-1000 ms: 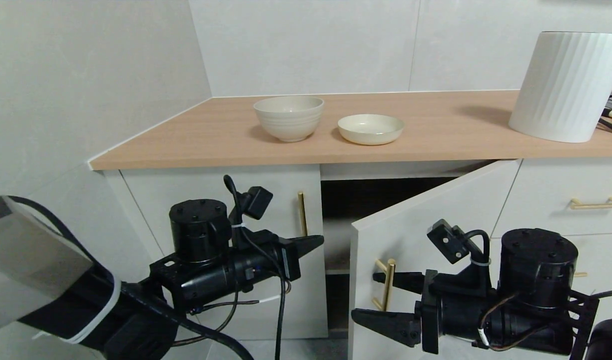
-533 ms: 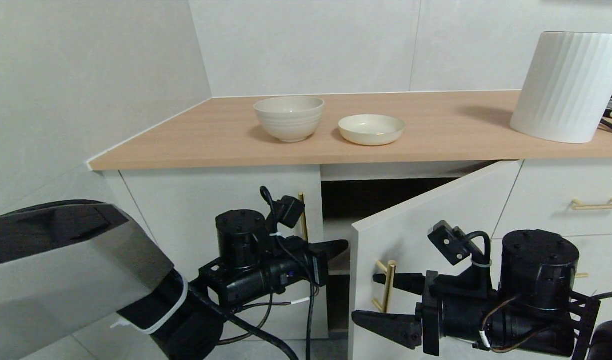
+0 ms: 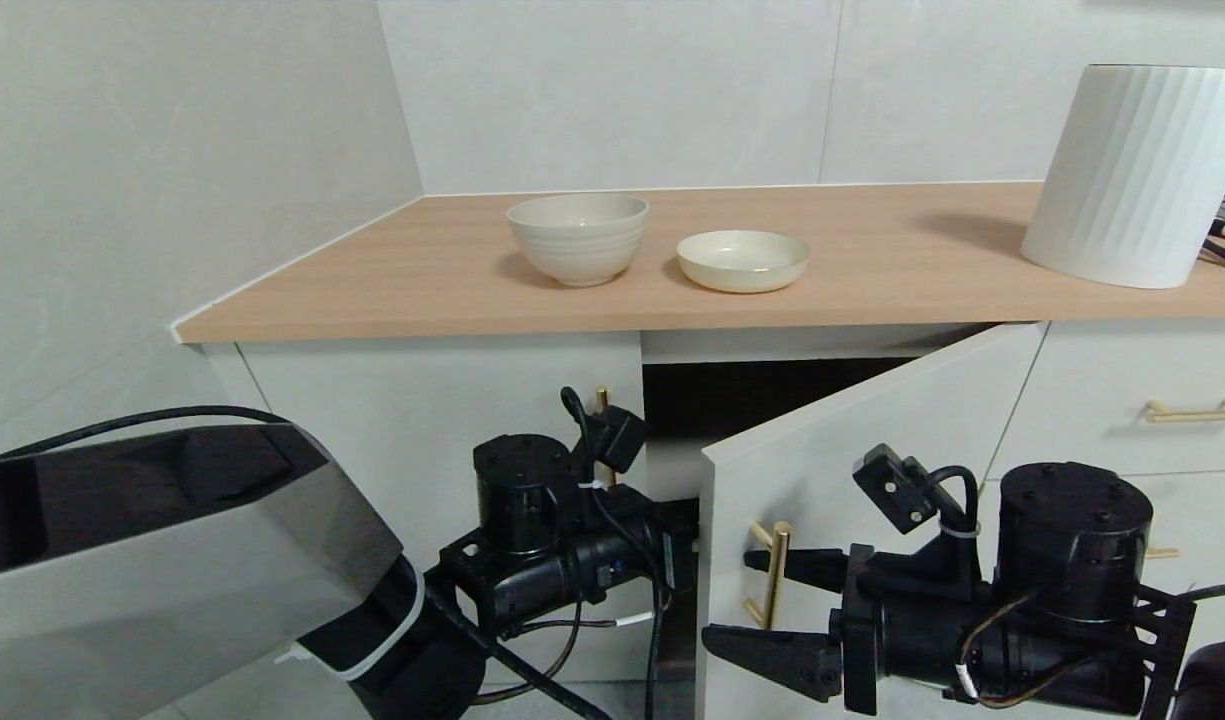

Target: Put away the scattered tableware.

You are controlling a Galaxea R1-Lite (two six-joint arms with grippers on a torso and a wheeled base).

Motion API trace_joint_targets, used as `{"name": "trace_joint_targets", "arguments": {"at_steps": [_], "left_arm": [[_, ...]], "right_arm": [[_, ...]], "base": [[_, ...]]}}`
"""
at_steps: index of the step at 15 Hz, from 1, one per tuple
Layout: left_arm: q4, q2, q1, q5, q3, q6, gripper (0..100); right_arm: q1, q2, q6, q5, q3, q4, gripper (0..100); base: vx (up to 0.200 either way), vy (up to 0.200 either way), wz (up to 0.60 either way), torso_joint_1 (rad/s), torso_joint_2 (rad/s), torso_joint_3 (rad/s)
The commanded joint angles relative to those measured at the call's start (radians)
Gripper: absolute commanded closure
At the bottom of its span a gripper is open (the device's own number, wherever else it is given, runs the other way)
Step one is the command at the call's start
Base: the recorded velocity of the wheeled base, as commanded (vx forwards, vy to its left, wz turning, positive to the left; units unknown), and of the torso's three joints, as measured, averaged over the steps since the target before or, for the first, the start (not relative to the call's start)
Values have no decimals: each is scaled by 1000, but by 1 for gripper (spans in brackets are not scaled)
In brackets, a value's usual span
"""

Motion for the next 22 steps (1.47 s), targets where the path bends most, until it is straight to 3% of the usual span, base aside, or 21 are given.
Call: {"name": "trace_joint_targets", "arguments": {"at_steps": [1, 6, 13, 20, 22], "left_arm": [[-11, -3, -12, 1, 3, -1, 100], [-24, -3, -36, 2, 19, -1, 100], [-27, -5, -44, 5, 20, -1, 100], [-27, -5, -53, 4, 17, 1, 100], [-27, -8, -55, 7, 25, 1, 100]], "right_arm": [[-14, 28, 0, -6, 0, -16, 0], [-39, 72, 1, -64, 5, -117, 0], [-157, 19, 0, -93, 92, -202, 0], [-157, -284, 0, -91, 396, -192, 0], [-155, -412, 6, -88, 396, -62, 0]], "base": [[0, 0, 0, 0, 0, 0], [0, 0, 0, 0, 0, 0], [0, 0, 0, 0, 0, 0], [0, 0, 0, 0, 0, 0], [0, 0, 0, 0, 0, 0]]}}
